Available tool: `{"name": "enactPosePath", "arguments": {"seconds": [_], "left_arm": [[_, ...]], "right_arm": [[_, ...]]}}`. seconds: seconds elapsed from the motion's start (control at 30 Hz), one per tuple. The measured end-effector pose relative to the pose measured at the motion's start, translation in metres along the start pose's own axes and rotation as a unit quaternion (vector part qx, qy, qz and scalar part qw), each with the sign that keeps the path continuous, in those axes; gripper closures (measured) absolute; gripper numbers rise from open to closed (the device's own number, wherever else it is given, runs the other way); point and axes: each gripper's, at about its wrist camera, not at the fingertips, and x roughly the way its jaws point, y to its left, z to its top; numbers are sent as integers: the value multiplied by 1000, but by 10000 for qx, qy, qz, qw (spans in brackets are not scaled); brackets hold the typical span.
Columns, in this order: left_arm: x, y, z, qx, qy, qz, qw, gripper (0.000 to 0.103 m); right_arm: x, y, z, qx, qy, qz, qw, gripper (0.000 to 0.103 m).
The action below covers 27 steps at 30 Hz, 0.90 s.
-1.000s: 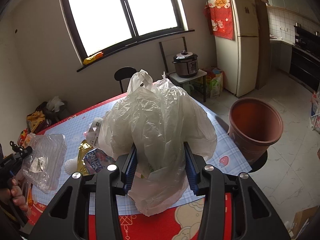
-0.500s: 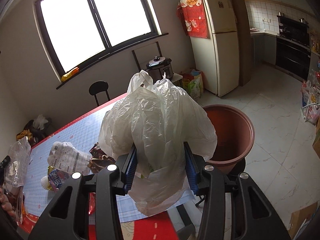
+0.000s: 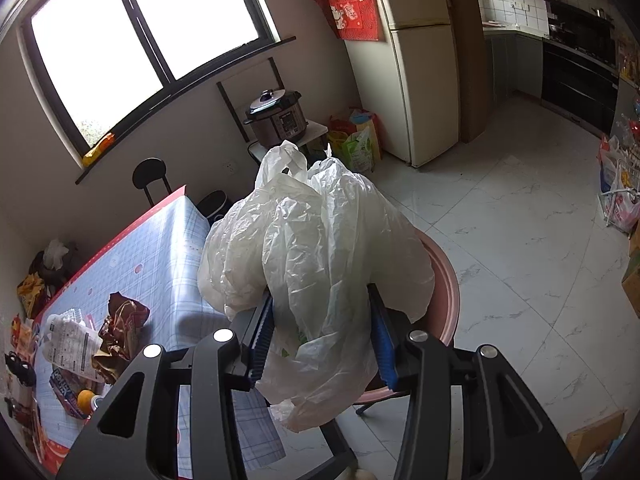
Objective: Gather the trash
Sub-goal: 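Carry the clear container and white bags with both tools over the bin, then open the right tool to drop the white bags into the bin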
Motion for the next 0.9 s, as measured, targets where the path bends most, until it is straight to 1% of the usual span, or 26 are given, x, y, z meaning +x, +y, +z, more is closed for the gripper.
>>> {"name": "enactPosePath", "arguments": {"seconds": [0.17,0.2,0.27,0.33,0.43,0.47,0.57,0.73,0.9], "left_arm": [[13,-19,4,119,21,86,9999,93],[15,-24,5,157,24,86,9998,93],[20,-32,6,231,26,83,9997,93],[25,-39,7,262,37,81,9996,93],[32,-48,8,279,65,69,9996,93],[34,-52,8,298,78,46,9995,93],[44,-67,8,422,135,-62,9990,93],[69,-101,7,689,261,-377,9966,93],[106,-147,-2,1014,504,-693,9912,93]], "right_arm": [[22,-12,10,108,141,70,9998,57],[27,-14,11,161,172,128,9996,53],[33,-17,11,225,236,240,9992,42],[37,-16,13,232,203,258,9992,23],[37,-18,18,220,148,284,9992,15],[35,-18,21,204,113,278,9993,13],[19,-16,29,-6,-113,212,9997,5],[-21,-19,45,-327,-514,111,9981,5],[-65,-33,47,-507,-866,-98,9949,5]]}}
